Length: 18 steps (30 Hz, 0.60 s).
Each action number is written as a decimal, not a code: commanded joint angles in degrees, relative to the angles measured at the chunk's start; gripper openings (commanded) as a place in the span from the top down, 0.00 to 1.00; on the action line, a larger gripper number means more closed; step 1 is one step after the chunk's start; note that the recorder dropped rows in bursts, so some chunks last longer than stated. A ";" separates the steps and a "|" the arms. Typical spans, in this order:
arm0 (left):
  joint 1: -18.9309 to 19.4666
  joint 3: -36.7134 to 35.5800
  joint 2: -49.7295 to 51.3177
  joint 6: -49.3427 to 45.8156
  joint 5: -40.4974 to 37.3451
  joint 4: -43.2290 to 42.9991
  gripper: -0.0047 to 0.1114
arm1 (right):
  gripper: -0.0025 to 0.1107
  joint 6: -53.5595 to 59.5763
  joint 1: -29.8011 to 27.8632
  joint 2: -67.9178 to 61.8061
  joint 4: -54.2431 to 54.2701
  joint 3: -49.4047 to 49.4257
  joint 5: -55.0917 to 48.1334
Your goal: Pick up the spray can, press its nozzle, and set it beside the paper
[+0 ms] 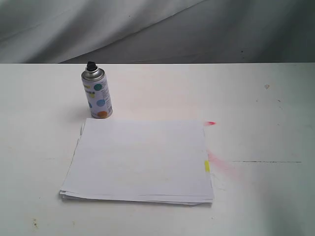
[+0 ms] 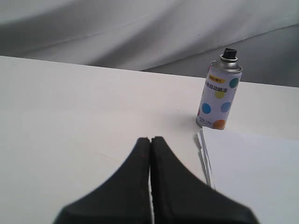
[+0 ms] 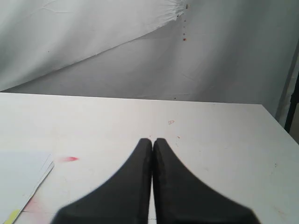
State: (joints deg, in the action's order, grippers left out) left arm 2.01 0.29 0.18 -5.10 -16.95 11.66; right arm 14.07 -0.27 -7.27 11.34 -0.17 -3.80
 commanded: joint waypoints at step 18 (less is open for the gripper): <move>-0.32 5.24 13.88 2.08 5.63 1.72 0.96 | 0.98 0.31 -0.48 0.17 -0.68 0.17 0.10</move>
State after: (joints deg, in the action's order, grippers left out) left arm 2.01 1.65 7.91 -3.86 -13.34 12.65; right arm 14.07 -0.27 -7.27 11.34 -0.17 -3.80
